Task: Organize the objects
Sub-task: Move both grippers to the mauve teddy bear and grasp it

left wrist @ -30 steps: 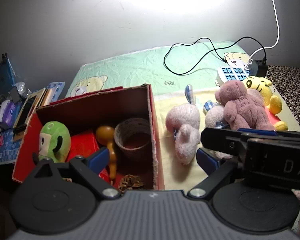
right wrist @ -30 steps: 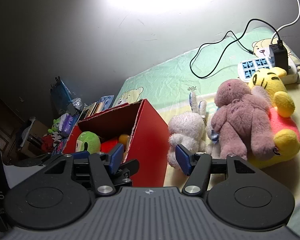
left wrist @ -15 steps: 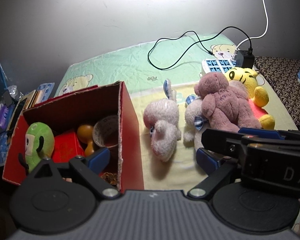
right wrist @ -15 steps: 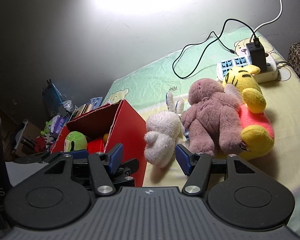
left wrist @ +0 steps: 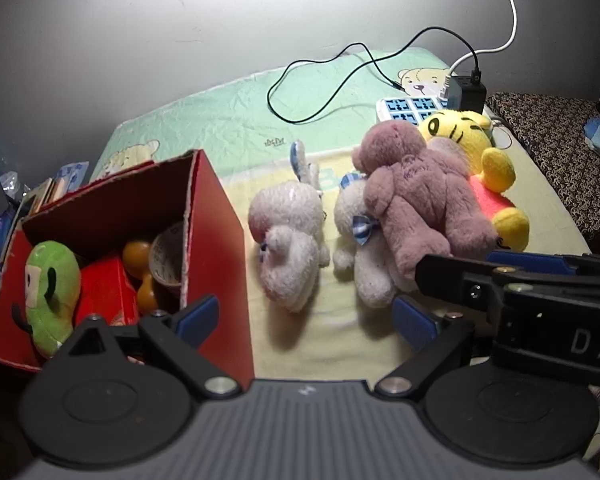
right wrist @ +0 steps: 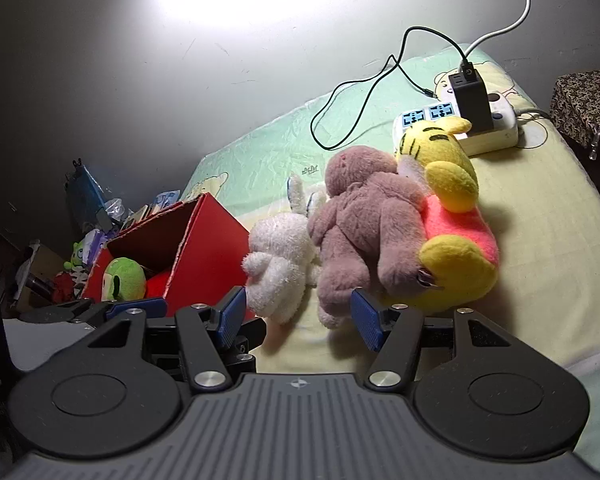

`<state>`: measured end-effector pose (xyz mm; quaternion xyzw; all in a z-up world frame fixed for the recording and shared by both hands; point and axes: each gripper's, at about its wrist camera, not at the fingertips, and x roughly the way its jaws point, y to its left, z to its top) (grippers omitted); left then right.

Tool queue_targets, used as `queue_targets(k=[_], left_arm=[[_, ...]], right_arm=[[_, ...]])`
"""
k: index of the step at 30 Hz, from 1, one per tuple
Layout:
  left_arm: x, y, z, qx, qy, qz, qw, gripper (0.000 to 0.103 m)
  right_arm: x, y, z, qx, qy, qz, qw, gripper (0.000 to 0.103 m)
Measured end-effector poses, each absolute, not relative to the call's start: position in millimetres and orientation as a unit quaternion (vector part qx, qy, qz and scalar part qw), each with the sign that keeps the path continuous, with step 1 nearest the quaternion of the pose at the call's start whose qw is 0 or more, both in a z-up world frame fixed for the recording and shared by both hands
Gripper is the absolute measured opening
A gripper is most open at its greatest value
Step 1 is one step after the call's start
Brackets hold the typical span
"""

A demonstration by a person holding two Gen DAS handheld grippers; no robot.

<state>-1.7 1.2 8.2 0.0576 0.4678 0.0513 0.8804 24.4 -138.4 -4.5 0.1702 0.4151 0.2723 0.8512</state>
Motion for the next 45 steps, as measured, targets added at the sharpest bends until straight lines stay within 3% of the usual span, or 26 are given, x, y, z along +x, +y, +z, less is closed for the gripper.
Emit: queue_targets(k=[8,21,32,41,45], left_arm=[[5.6,8.2,-12.6,-0.018,0.501,-0.006,0.865,0.094],[36.2,1.5,-9.2,-0.066,0.467,-0.084,0.878,0.095],[78.5,14.1,-41.4,-0.132,0.487,-0.116,0.855,0.095],[101.2,11.0,-53.8,-0.139,0.485,-0.146,0.851,0.093],[104.5,6.1,-54.1,-0.124,0.479,-0.15,0.856,0.091]], right_arm=[[27.9,-161.5,-18.0,0.172,0.423,0.239,0.857,0.061],[57.9,-176.9,-9.0,0.177,0.374,0.241,0.878,0.055],[105.6,-163.4,-38.7,0.166,0.417,0.247,0.859,0.053],[129.8,-163.2,-58.9,0.255,0.454,0.298,0.8,0.053],[128.7,-160.4,-56.5,0.248,0.445,0.315,0.801,0.048]])
